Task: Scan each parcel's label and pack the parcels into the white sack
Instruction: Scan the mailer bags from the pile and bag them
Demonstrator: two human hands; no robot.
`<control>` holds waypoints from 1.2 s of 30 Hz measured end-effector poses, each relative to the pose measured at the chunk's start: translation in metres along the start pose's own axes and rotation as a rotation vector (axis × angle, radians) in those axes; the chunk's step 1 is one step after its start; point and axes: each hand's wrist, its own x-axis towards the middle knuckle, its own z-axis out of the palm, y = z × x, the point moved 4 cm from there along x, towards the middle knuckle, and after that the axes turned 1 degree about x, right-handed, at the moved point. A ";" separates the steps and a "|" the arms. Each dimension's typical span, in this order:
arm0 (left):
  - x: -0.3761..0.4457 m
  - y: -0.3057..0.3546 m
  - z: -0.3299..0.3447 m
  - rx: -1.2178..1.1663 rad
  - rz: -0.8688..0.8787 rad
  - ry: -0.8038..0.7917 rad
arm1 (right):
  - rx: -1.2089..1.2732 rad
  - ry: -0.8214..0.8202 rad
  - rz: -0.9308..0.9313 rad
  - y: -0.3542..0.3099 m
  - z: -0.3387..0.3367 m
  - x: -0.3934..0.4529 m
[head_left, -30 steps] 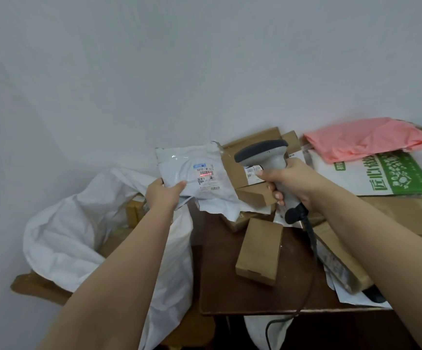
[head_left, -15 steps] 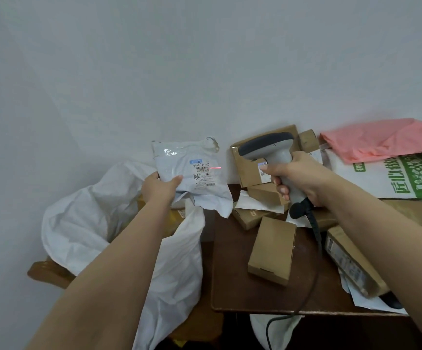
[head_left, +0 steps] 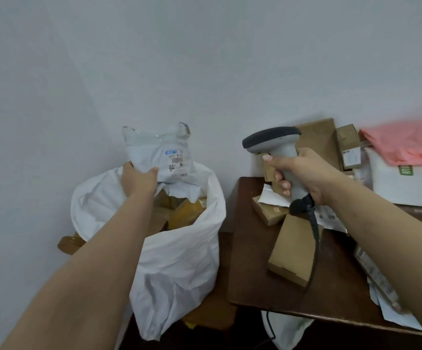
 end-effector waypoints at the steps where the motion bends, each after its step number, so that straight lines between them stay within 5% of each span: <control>1: 0.008 -0.003 -0.007 0.020 -0.008 0.032 | 0.011 0.003 0.009 0.003 0.002 0.003; 7: 0.022 -0.042 0.000 0.301 -0.312 -0.078 | 0.032 0.007 0.075 0.019 0.007 0.012; 21: -0.114 0.093 0.195 0.218 0.259 -0.528 | 0.156 0.354 0.111 0.022 -0.146 -0.026; 28: -0.213 0.166 0.309 0.199 0.393 -0.720 | 0.227 0.538 0.123 0.012 -0.280 -0.047; 36: -0.263 0.215 0.406 0.216 0.384 -0.734 | 0.326 0.530 0.162 0.013 -0.362 -0.033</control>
